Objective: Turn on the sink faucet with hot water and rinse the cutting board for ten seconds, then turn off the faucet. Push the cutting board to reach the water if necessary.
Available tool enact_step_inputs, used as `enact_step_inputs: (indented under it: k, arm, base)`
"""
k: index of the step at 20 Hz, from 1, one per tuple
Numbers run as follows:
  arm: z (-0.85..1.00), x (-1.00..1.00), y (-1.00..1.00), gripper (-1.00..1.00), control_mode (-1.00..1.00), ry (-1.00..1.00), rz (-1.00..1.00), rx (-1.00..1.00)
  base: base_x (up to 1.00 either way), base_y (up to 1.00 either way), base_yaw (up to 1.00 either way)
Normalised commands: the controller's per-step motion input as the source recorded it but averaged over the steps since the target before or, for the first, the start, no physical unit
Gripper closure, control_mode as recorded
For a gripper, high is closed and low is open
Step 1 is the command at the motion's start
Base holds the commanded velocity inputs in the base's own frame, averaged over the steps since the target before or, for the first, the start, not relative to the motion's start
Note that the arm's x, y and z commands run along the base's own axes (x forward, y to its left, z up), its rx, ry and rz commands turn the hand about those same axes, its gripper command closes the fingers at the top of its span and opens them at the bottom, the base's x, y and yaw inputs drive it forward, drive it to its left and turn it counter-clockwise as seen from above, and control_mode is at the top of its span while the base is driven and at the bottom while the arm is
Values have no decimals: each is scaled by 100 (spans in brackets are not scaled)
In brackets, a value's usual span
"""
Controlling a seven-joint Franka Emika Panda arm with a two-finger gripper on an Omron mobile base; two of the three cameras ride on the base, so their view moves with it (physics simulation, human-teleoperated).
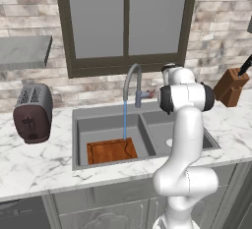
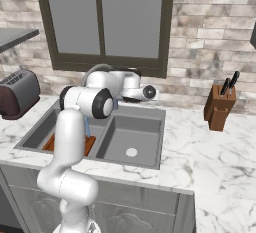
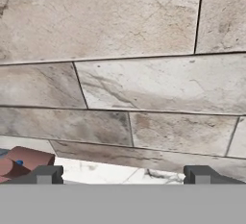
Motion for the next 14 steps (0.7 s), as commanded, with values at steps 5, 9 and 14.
enact_step_inputs:
  k: [5,9,14]
  arm:
    - [0,8,11,-100,-100,0,0,0]
    - [0,3,1,-100,-100,0,0,0]
    - [1,0,2,-100,-100,0,0,0]
  base:
    - [0,0,0]
    - [0,0,0]
    - [0,0,0]
